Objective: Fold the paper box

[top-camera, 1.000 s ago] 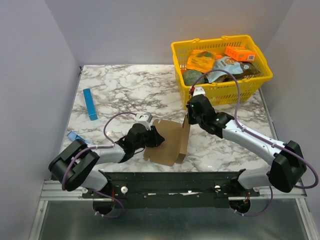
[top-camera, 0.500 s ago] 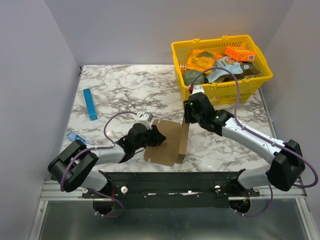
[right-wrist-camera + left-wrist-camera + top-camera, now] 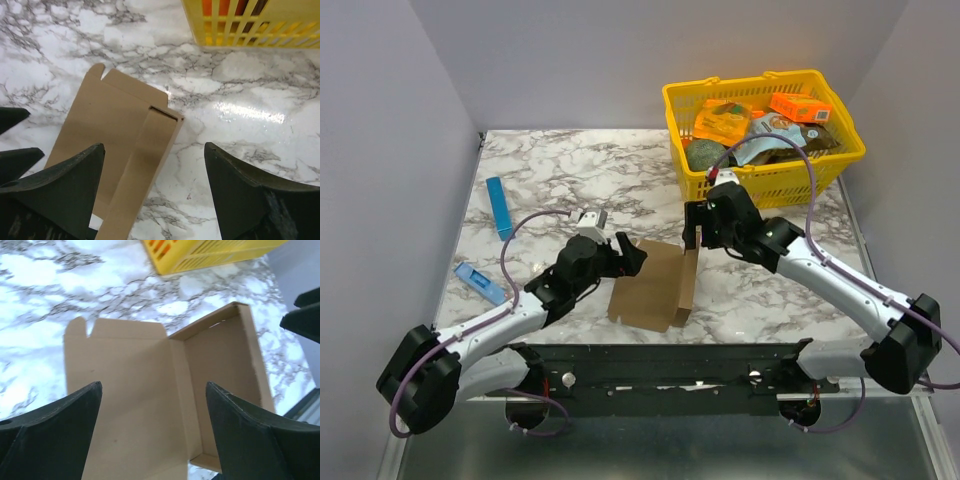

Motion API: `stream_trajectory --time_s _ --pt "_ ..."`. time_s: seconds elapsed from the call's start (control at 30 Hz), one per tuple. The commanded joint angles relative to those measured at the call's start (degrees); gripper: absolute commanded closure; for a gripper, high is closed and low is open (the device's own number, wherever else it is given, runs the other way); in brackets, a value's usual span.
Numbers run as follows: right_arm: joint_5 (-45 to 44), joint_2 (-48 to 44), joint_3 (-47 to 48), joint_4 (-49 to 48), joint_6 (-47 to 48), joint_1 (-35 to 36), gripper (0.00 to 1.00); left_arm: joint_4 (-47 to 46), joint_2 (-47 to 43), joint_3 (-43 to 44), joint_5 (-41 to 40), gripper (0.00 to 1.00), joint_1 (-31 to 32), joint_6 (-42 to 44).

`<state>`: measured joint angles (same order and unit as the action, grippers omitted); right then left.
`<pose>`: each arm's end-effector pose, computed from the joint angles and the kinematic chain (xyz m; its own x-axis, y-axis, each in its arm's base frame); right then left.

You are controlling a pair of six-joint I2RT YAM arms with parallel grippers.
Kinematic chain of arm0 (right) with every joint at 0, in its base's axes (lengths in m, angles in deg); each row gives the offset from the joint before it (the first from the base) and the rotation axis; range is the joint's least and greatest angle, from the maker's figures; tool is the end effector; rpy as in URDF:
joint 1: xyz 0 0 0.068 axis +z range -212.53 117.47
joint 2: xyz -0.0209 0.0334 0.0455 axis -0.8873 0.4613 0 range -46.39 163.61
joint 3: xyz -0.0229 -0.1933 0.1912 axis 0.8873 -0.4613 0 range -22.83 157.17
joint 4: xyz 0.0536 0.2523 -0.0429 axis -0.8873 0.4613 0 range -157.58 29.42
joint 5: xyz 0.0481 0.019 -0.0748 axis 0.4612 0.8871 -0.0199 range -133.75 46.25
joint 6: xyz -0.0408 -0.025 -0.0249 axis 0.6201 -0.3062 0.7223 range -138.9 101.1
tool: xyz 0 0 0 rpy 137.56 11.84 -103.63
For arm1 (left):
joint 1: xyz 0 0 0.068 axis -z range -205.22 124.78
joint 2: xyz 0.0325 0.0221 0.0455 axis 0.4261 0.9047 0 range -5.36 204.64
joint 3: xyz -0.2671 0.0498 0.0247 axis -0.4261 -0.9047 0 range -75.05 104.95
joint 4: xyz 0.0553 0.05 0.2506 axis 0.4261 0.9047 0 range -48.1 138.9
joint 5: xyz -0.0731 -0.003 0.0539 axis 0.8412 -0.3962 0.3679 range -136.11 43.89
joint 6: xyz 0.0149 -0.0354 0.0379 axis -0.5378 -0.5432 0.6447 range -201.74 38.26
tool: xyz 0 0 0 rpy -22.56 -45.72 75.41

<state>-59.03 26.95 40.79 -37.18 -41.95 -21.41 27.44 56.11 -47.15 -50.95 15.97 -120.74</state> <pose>0.2162 0.1764 0.3144 -0.6356 -0.0537 -0.7702 -0.2540 0.9566 0.1430 0.1786 -0.1523 0.2242 -0.5667 -0.3374 -0.7517 0.3082 0.7593 -0.5731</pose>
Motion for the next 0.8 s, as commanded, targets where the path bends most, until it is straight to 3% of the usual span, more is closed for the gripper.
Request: stream_trajectory --time_s 0.0,0.17,0.53,0.77 --pt "3.9 2.7 -1.3 4.0 -3.3 -0.3 0.12 6.7 -3.5 -3.0 -3.8 0.04 -2.0 -0.3" --pt "5.0 4.2 -1.6 3.7 -4.6 -0.3 0.18 7.9 -7.2 -4.9 -3.8 0.02 -3.4 0.2" --pt "4.1 1.1 -8.9 4.1 -8.0 -0.4 0.49 10.3 -11.8 -7.0 0.7 0.01 -10.5 2.2" --pt "3.1 -1.4 -14.7 3.8 -10.0 -1.0 0.49 10.3 -13.6 -7.2 6.8 0.01 -12.4 1.7"
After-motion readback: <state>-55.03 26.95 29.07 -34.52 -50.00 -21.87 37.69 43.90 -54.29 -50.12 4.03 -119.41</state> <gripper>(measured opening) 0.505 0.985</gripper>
